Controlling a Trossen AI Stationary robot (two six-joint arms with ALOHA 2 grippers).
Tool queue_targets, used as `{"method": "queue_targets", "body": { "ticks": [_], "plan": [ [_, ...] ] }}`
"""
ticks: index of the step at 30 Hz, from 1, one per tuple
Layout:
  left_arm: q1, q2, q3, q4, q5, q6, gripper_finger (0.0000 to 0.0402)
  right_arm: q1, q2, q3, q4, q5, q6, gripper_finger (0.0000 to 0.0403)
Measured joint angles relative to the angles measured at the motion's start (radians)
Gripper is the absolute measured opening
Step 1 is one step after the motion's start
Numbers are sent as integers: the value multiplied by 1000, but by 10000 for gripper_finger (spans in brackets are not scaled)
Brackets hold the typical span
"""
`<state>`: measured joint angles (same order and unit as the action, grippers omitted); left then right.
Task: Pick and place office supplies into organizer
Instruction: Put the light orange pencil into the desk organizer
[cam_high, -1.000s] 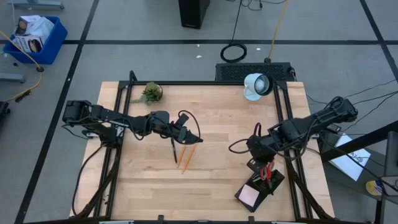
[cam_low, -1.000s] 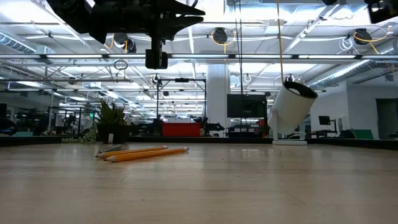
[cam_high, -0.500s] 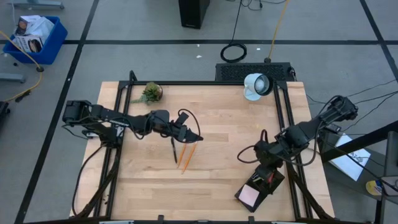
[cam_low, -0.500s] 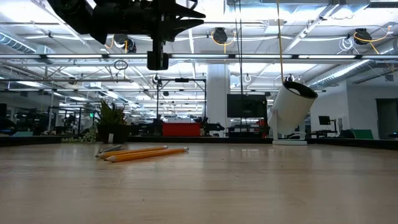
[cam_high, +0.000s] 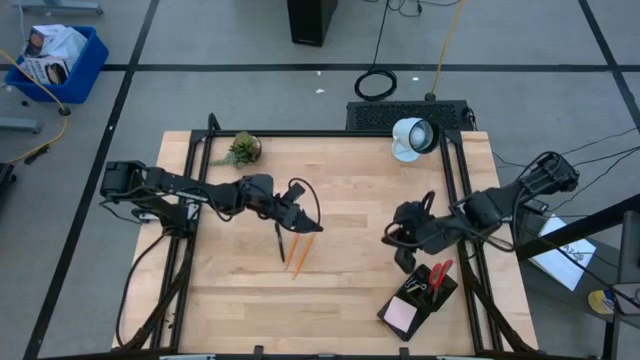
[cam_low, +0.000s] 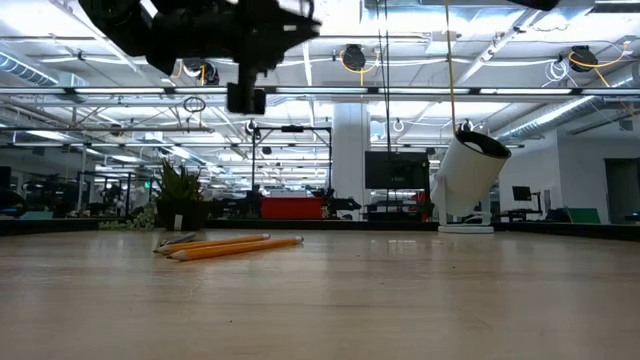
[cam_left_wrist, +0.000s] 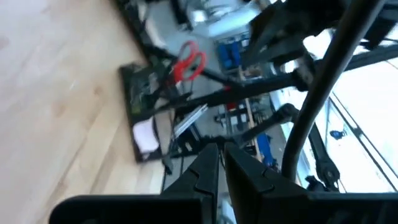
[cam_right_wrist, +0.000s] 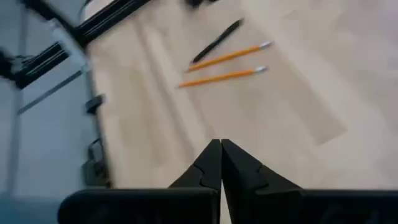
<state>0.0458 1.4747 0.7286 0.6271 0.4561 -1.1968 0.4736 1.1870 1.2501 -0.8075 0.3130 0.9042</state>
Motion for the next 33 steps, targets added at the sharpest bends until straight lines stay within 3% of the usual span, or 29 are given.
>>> {"method": "queue_targets", "body": {
  "ticks": [8, 18, 25, 33],
  "plan": [
    [-68, -1, 0, -327, 31, -130, 39, -23, 0, -64, 46, 189, -24, 10],
    [-288, 0, 1, -460, -258, -184, 123, -29, -9, -333, 387, 233, -44, 31],
    [-372, 29, -1, -635, -490, -232, 143, -45, -100, -420, 510, 209, -338, 26],
    [-372, 45, -1, -499, -669, -401, 143, -56, -271, -426, 622, 186, -561, 22]
  ]
}}
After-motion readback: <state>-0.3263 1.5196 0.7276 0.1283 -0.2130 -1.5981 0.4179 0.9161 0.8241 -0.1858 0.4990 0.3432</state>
